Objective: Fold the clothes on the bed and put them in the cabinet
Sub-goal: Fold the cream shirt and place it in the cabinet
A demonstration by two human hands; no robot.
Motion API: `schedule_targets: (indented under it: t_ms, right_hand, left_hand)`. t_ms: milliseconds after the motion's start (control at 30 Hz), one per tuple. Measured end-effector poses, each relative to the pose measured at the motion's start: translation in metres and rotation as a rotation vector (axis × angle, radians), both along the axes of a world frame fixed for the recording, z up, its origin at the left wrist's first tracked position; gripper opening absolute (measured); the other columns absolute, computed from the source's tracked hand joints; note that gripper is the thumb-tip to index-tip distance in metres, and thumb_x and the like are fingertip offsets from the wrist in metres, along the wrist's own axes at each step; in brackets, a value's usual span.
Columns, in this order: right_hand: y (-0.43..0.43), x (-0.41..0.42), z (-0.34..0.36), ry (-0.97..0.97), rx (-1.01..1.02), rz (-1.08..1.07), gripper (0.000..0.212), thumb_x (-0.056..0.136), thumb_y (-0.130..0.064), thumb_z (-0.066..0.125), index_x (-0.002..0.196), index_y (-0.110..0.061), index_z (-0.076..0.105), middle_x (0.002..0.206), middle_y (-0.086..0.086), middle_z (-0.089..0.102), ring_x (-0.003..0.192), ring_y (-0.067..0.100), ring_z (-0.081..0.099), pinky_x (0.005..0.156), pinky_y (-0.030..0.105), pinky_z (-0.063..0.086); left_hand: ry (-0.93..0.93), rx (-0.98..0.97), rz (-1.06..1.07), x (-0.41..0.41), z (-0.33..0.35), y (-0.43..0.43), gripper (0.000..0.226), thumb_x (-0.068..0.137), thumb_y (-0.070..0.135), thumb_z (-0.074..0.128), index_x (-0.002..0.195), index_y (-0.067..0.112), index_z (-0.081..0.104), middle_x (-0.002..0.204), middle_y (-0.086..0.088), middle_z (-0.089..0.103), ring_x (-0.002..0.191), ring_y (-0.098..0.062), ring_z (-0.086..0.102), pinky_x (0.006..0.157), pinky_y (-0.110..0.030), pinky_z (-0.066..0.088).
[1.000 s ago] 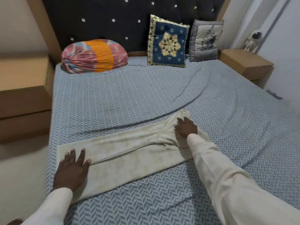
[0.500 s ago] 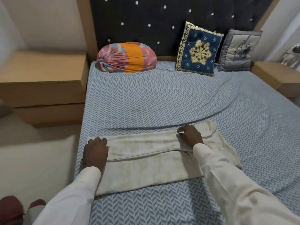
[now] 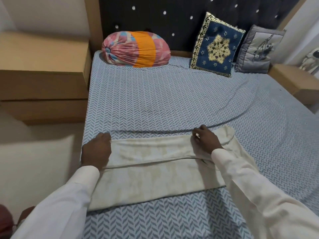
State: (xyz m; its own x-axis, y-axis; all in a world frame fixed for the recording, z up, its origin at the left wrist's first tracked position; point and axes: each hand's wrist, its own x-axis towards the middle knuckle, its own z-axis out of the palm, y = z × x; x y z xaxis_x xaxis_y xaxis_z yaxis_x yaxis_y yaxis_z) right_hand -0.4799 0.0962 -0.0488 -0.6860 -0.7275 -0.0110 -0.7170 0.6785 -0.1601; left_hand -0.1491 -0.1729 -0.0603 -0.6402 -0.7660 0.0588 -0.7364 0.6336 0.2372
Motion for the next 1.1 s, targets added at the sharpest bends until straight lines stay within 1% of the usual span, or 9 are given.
schedule_targets:
  t_ms: [167,367,467,533,600,733,900,1000,1100]
  right_hand:
    - [-0.017,0.001,-0.005,0.086,-0.045,-0.081,0.007,0.091,-0.029,0.052,0.094,-0.024,0.055,0.095,0.004,0.050,0.089,0.031,0.057,0.063,0.032,0.037]
    - [-0.028,0.022,-0.030,0.104,0.049,-0.104,0.023,0.092,-0.020,0.050,0.114,-0.015,0.053,0.110,0.013,0.057,0.109,0.035,0.052,0.077,0.041,0.047]
    - [-0.017,0.024,-0.034,0.163,0.083,-0.161,0.031,0.089,-0.026,0.053,0.116,-0.010,0.058,0.107,0.015,0.062,0.101,0.037,0.057,0.076,0.043,0.048]
    - [-0.001,0.020,-0.033,0.181,0.106,-0.263,0.034,0.089,-0.033,0.050,0.112,-0.010,0.061,0.108,0.014,0.063,0.101,0.037,0.056,0.078,0.043,0.047]
    - [0.015,0.013,-0.031,0.175,0.134,-0.335,0.038,0.091,-0.035,0.043,0.113,-0.010,0.060,0.114,0.012,0.062,0.105,0.036,0.053,0.082,0.043,0.044]
    - [0.034,0.005,-0.024,0.074,0.172,-0.471,0.054,0.094,-0.048,0.038,0.130,-0.011,0.054,0.136,0.008,0.052,0.122,0.034,0.045,0.096,0.043,0.039]
    - [0.040,-0.003,-0.017,-0.113,0.197,-0.561,0.089,0.089,-0.072,0.029,0.155,-0.014,0.017,0.162,0.008,0.018,0.144,0.036,0.019,0.108,0.051,0.027]
    - [0.043,-0.019,-0.011,-0.188,0.236,-0.556,0.081,0.091,-0.071,0.023,0.156,-0.023,0.013,0.163,0.006,0.014,0.147,0.038,0.012,0.111,0.053,0.022]
    - [0.041,-0.033,-0.008,-0.084,0.283,-0.511,0.055,0.098,-0.050,0.028,0.147,-0.026,0.033,0.155,0.008,0.030,0.140,0.037,0.025,0.106,0.050,0.029]
  left_hand:
    - [-0.015,-0.030,0.021,-0.011,0.011,-0.009,0.013,0.094,0.012,0.046,0.100,0.016,0.056,0.098,-0.009,0.059,0.078,-0.035,0.062,0.066,-0.040,0.048]
    - [-0.012,-0.089,0.117,-0.016,0.003,0.020,0.029,0.086,0.005,0.047,0.113,0.000,0.054,0.105,-0.024,0.059,0.092,-0.041,0.058,0.076,-0.049,0.046]
    - [-0.014,-0.060,-0.100,-0.010,-0.028,0.046,0.057,0.091,0.035,0.037,0.137,0.005,0.051,0.133,-0.026,0.053,0.120,-0.044,0.051,0.097,-0.054,0.039]
    - [-0.067,-0.055,-0.177,0.000,-0.046,0.057,0.068,0.093,0.051,0.025,0.145,0.011,0.044,0.148,-0.024,0.040,0.137,-0.045,0.035,0.115,-0.050,0.015]
    - [-0.084,-0.052,-0.193,0.009,-0.050,0.059,0.072,0.095,0.057,0.016,0.147,0.014,0.041,0.152,-0.023,0.034,0.140,-0.046,0.028,0.117,-0.044,0.005]
    - [-0.091,-0.018,-0.171,0.016,-0.044,0.059,0.070,0.094,0.054,0.017,0.150,0.018,0.036,0.153,-0.024,0.031,0.142,-0.046,0.025,0.116,-0.050,0.011]
    - [-0.105,-0.054,-0.156,0.022,-0.044,0.061,0.069,0.093,0.051,0.022,0.149,0.012,0.038,0.148,-0.031,0.035,0.136,-0.053,0.030,0.116,-0.046,0.006]
    - [-0.117,-0.042,-0.173,0.020,-0.047,0.060,0.071,0.093,0.054,0.019,0.150,0.014,0.035,0.150,-0.030,0.032,0.137,-0.052,0.028,0.116,-0.047,0.006]
    - [-0.148,-0.004,-0.151,0.017,-0.047,0.060,0.074,0.092,0.057,0.014,0.153,0.017,0.028,0.153,-0.027,0.029,0.140,-0.049,0.024,0.114,-0.054,0.012]
